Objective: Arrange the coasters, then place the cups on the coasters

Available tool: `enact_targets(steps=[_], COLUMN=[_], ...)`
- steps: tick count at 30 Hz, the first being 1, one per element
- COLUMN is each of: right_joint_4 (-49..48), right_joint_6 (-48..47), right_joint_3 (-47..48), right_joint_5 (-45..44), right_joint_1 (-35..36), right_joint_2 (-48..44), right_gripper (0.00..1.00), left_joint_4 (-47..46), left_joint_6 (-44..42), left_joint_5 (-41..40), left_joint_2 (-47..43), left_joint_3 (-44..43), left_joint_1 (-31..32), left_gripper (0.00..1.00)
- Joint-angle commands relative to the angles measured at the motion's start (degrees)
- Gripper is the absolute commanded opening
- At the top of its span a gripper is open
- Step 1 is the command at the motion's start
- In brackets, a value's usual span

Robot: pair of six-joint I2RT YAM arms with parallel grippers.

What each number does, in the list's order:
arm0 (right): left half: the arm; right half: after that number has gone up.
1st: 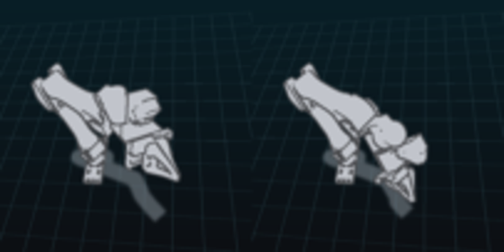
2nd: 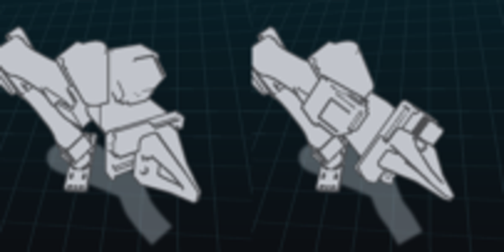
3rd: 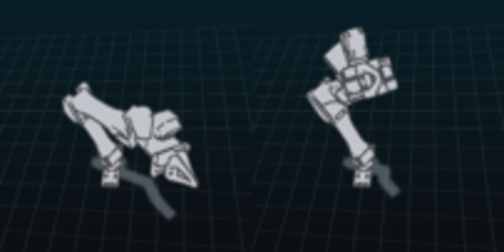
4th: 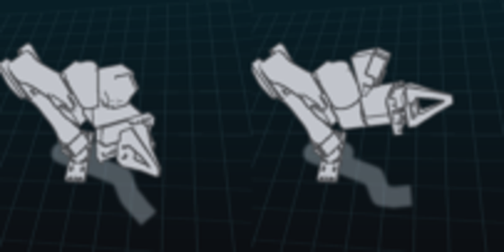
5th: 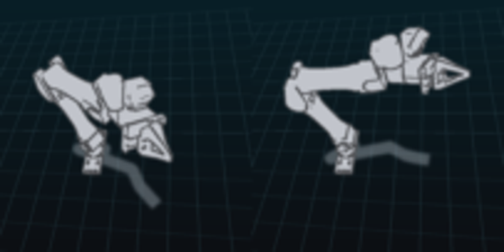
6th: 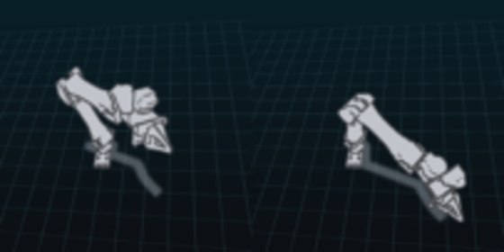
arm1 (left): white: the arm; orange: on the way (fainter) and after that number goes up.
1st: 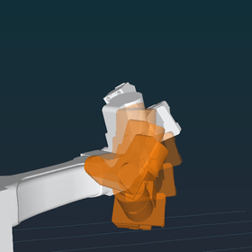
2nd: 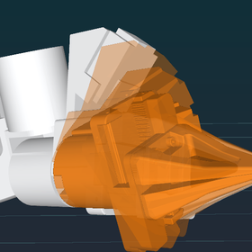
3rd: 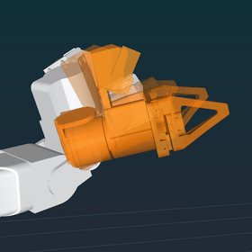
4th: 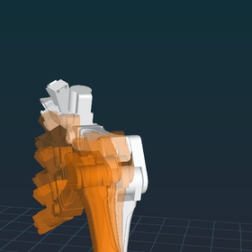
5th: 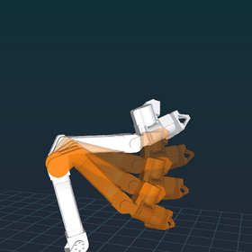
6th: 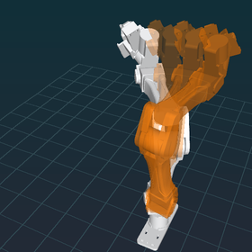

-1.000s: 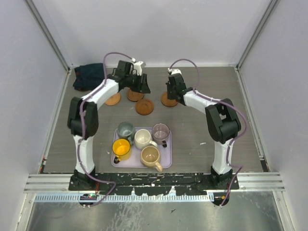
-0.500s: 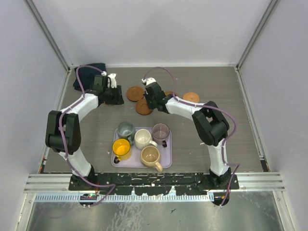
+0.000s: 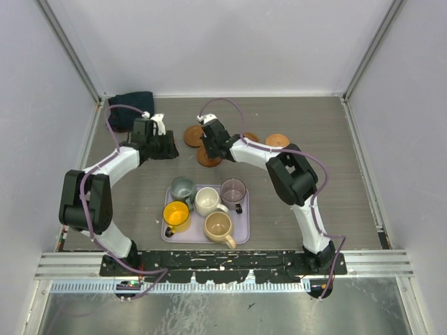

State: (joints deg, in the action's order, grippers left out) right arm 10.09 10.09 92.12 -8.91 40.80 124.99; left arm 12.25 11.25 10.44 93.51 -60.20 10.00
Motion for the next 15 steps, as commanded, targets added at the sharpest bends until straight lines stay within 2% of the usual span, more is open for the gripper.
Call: enact_targets(steps=[1,6,15], right_joint_4=[0.54,2.04,4.23], right_joint_6=[1.06,1.29,4.41], right_joint_3=[2.02,3.32,4.53], right_joint_5=[0.35,-1.1,-6.63], right_joint_1=[0.42,0.41,-1.71], right_joint_2=[0.67,2.86,4.82], right_gripper=[0.06,0.06,0.05], left_joint_4=[-13.0,-16.67,-21.72], left_joint_6=[5.86,9.42,14.37], left_joint_5=[7.15,9.67,12.86], left_joint_2=[0.86,5.65,13.03], left_joint_3=[2.99,1.24,-2.56], left_joint_1=[-0.14,-0.07,-0.08], left_gripper=[0.46,0.28,0.23])
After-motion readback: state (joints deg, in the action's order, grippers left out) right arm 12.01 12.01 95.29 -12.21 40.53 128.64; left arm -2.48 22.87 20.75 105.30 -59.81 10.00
